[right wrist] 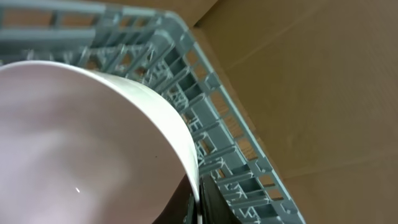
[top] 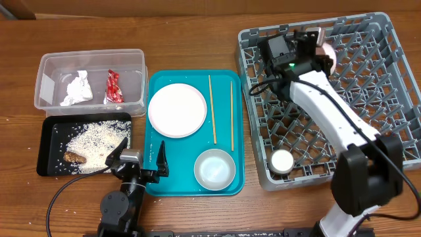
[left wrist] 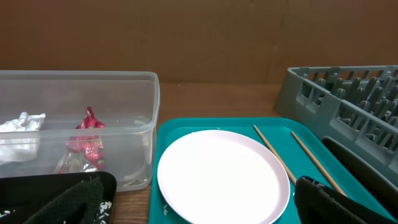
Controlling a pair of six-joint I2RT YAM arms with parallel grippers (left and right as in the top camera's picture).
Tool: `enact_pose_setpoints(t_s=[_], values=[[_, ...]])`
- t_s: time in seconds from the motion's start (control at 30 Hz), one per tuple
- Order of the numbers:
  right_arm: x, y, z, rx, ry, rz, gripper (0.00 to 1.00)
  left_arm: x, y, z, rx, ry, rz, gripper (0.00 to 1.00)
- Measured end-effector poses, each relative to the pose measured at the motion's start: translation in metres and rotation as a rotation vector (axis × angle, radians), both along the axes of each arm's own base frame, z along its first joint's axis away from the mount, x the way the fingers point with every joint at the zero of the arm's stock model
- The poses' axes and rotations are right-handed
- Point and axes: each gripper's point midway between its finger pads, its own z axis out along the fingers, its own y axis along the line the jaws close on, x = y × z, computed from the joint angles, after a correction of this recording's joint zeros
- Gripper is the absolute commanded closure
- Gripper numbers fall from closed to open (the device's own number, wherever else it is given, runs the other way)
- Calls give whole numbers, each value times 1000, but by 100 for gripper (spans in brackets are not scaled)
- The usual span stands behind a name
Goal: Sort waste into correct bins and load items into the dishwasher
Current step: 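Place the pink bowl upright in the dish rack's back row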
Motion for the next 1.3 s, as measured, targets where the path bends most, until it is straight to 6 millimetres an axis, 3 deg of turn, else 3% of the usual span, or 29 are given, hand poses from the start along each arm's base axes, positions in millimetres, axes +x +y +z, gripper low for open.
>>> enact_pose_setpoints(t_s=[0.43,0.57,0.63,0.67,0.8,0.93,1.0,1.1,1.3], values=[[-2,12,-22,28,119,58,96,0,0,0,0,0,0,0],[-6,30,-30,-24,168,98,96,0,0,0,0,0,0,0],[-9,38,-30,-49,186,116,91,0,0,0,0,0,0,0],[-11,41,-29,-67,198,126,82,0,0,0,0,0,0,0],[-17,62,-33,-92,234,180,78,0,0,0,0,0,0,0],[-28,81,-35,-90,259,221,64,0,0,0,0,0,0,0],[-34,93,-35,-49,264,236,59,0,0,0,0,0,0,0],[-36,124,-28,198,247,255,51,0,0,0,0,0,0,0],[-54,205,-21,779,301,377,48,0,0,0,0,0,0,0]])
